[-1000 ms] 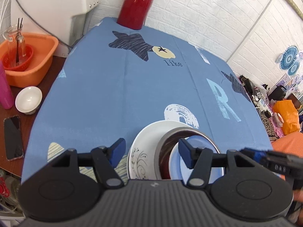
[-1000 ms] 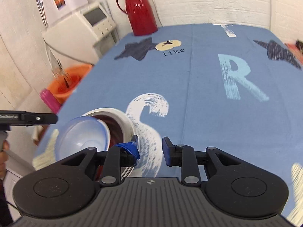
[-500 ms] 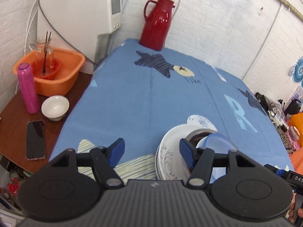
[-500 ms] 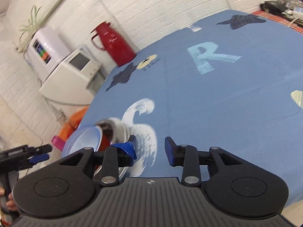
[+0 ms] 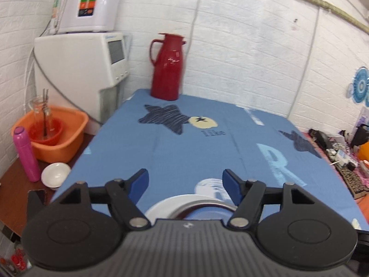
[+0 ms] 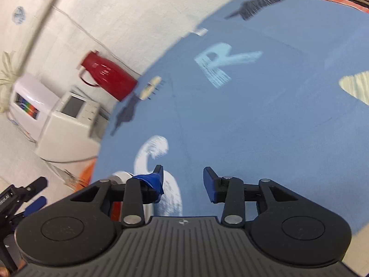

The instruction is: Organize plates and bowls

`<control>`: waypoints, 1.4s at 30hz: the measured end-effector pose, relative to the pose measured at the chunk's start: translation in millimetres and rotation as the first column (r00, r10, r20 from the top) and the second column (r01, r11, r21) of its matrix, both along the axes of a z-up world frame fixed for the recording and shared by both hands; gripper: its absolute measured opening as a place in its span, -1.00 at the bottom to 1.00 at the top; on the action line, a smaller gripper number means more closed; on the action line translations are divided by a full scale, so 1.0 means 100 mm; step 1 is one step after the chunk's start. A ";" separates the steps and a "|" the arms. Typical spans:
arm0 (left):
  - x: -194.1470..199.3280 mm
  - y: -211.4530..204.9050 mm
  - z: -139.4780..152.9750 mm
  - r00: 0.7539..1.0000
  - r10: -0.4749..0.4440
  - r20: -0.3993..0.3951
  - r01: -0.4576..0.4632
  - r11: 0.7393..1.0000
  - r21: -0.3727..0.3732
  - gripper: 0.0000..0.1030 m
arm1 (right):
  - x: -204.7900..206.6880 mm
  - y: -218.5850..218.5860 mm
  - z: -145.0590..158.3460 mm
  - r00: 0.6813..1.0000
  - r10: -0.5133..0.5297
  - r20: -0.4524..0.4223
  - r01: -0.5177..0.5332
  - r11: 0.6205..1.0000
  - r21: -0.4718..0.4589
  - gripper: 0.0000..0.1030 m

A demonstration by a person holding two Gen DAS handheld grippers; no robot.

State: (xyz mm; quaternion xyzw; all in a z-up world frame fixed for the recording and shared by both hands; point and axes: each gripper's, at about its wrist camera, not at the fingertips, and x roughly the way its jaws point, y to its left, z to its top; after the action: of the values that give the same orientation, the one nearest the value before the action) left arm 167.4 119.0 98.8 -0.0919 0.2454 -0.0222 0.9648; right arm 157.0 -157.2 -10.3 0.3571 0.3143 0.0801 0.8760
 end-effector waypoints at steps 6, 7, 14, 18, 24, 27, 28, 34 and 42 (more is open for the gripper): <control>-0.36 -0.41 -0.05 0.999 -0.039 0.017 0.038 0.998 0.051 0.36 | -0.09 0.10 0.16 0.995 0.011 0.096 -0.011 1.000 -0.004 -0.53; -0.45 -0.45 -0.06 0.999 -0.044 0.019 0.043 0.997 0.071 0.36 | -0.16 0.15 0.18 0.994 0.019 0.106 -0.014 0.999 -0.047 -0.53; -1.16 -0.69 -0.32 0.991 -0.135 0.018 0.131 0.981 0.141 0.41 | -0.73 0.27 0.03 0.995 -0.026 0.092 0.042 0.983 -0.176 -0.53; -1.48 -0.78 -0.58 0.985 -0.174 -0.010 0.173 0.973 0.155 0.41 | -0.98 0.26 -0.09 0.998 -0.035 0.058 0.046 0.978 -0.203 -0.51; -1.84 -0.82 -0.79 0.988 -0.154 -0.002 0.152 0.969 0.195 0.41 | -1.35 0.30 -0.25 0.998 -0.028 0.048 0.039 0.973 -0.229 -0.50; -1.94 -0.87 -0.83 0.990 -0.140 0.017 0.132 0.962 0.239 0.43 | -1.47 0.30 -0.31 0.998 -0.032 0.048 0.043 0.972 -0.231 -0.48; -1.97 -0.89 -0.84 0.991 -0.132 0.027 0.121 0.959 0.258 0.43 | -1.49 0.31 -0.32 0.998 -0.032 0.051 0.043 0.971 -0.234 -0.48; -1.97 -0.95 -0.86 0.994 -0.103 0.031 0.089 0.952 0.294 0.56 | -1.51 0.36 -0.29 0.997 -0.014 0.072 0.031 0.970 -0.243 -0.47; -2.01 -0.94 -0.88 0.995 -0.087 0.043 0.069 0.949 0.309 0.83 | -1.57 0.51 -0.24 0.995 0.022 0.095 0.005 0.959 -0.283 -0.45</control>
State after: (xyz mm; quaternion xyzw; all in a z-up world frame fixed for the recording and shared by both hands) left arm -33.9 25.4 10.9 0.0695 0.2220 -0.0247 0.9723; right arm -0.4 -106.0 -34.3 0.2227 0.2811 0.0554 0.9319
